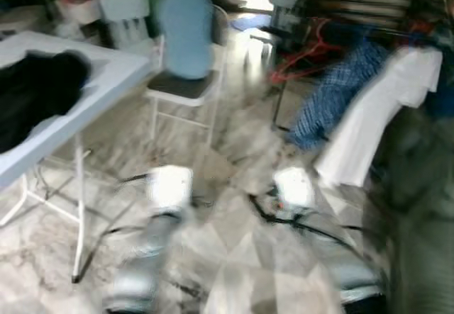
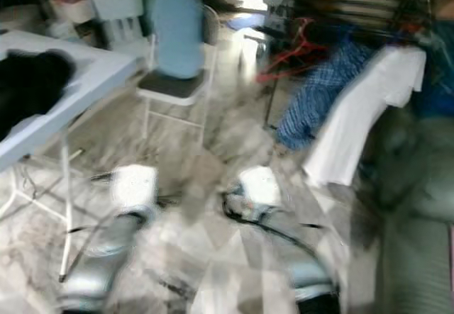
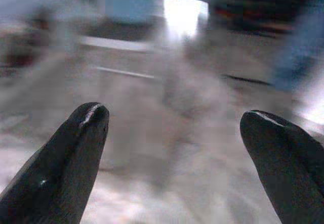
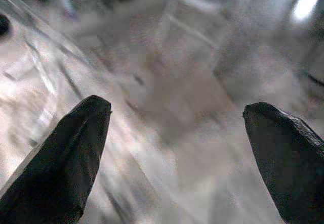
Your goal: Hang hanger
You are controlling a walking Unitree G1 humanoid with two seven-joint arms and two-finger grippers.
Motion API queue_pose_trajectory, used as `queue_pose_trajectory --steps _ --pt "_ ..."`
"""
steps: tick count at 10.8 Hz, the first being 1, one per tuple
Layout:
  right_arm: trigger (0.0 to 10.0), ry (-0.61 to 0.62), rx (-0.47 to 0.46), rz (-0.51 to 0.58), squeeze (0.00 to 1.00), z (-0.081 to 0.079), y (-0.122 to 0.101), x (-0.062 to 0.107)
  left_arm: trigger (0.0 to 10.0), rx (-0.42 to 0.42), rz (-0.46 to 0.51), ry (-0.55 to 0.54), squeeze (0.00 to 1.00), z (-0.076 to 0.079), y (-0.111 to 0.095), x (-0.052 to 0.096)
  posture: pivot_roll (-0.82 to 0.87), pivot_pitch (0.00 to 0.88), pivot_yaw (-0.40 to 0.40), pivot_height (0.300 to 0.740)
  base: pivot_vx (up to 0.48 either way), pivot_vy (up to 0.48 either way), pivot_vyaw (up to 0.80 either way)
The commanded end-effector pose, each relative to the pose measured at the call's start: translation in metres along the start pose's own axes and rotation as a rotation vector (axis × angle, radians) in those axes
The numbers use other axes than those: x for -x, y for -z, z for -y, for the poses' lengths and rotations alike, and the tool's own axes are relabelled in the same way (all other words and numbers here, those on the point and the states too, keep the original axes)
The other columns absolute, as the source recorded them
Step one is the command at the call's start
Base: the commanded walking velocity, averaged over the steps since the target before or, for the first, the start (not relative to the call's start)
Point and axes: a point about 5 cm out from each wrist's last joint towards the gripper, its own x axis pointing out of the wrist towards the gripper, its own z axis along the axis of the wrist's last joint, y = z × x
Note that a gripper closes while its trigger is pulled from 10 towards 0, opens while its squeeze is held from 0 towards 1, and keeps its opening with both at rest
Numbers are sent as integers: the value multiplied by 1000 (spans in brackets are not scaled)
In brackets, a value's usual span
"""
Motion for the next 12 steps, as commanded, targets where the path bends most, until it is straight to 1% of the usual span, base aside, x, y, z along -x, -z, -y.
queue_pose_trajectory --steps 1,2,3,4,5,6,7,8,9,10,11,12 --pt "10000 62 11 18 0 13 -2 3 10000 -13 11 -41 0 -3 2 4 -54 0 25 740 0 0 0" --pt "10000 95 9 16 0 18 0 1 10000 -42 10 -124 0 -19 7 9 -50 0 25 740 0 0 0" --pt "10000 127 30 12 0 24 3 0 10000 -45 16 -181 0 -30 9 11 -46 0 22 740 0 0 0" --pt "10000 164 6 11 0 31 7 2 10000 -24 14 -211 0 -38 12 14 -41 0 20 740 0 0 0" --pt "10000 177 -29 32 0 38 16 4 10000 -20 9 -196 0 -41 21 18 -24 0 26 740 0 0 0" --pt "10000 220 -25 49 0 44 19 4 10000 -19 14 -202 0 -44 22 21 -16 0 35 740 0 0 0" --pt "10000 242 -7 100 0 48 10 4 10000 2 37 -205 0 -46 20 26 -19 0 32 740 0 0 0" --pt "10000 236 22 138 0 48 1 5 10000 -1 43 -195 0 -49 22 31 -19 0 21 740 0 0 0" --pt "10000 215 48 146 0 50 -1 5 10000 3 30 -206 0 -54 27 32 -21 0 13 740 0 0 0" --pt "10000 211 56 154 0 52 -3 4 10000 10 52 -215 0 -54 22 28 -28 0 16 740 0 0 0" --pt "10000 192 69 170 0 50 -8 2 10000 24 66 -222 0 -51 19 25 -39 0 20 740 0 0 0" --pt "10000 182 74 177 0 48 -12 -2 10000 26 72 -204 0 -45 17 21 -38 0 19 740 0 0 0"
